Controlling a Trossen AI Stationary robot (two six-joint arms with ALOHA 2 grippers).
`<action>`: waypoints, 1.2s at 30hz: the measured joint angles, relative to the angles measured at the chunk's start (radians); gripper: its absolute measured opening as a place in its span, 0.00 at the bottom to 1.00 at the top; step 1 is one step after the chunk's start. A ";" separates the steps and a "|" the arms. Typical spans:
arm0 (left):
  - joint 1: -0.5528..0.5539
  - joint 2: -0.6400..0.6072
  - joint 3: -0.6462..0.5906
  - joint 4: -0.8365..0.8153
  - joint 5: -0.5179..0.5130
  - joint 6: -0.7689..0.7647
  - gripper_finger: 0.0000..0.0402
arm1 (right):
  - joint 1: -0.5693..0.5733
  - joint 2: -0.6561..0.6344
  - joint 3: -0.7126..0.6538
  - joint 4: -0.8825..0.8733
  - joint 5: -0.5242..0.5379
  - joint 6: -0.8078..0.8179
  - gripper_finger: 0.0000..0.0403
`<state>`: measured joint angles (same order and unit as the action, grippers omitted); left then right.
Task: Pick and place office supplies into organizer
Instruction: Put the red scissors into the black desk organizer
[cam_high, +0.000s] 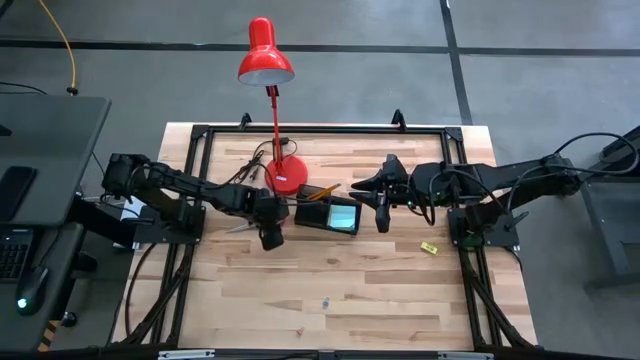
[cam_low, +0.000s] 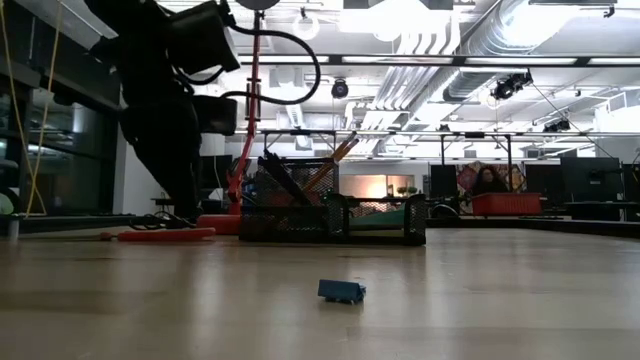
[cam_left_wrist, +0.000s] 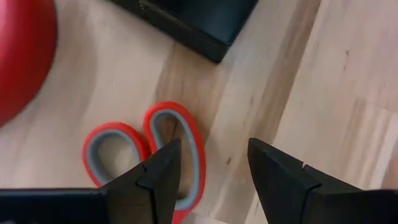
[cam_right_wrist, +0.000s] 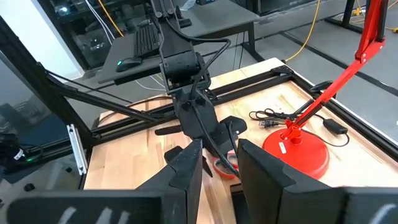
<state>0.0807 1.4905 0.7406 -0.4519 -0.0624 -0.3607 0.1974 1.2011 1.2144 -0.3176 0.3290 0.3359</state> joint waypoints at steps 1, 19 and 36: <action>0.000 0.003 0.000 0.002 -0.013 0.005 0.43 | 0.000 0.000 0.000 0.000 0.000 0.003 0.23; -0.002 0.034 -0.016 -0.023 -0.087 0.050 0.43 | 0.000 0.000 0.000 -0.007 0.003 0.004 0.23; -0.027 0.034 0.006 -0.015 -0.017 0.018 0.41 | 0.000 0.000 0.000 -0.011 0.025 0.006 0.23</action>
<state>0.0533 1.5246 0.7469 -0.4664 -0.0792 -0.3427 0.1974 1.2015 1.2144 -0.3286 0.3539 0.3420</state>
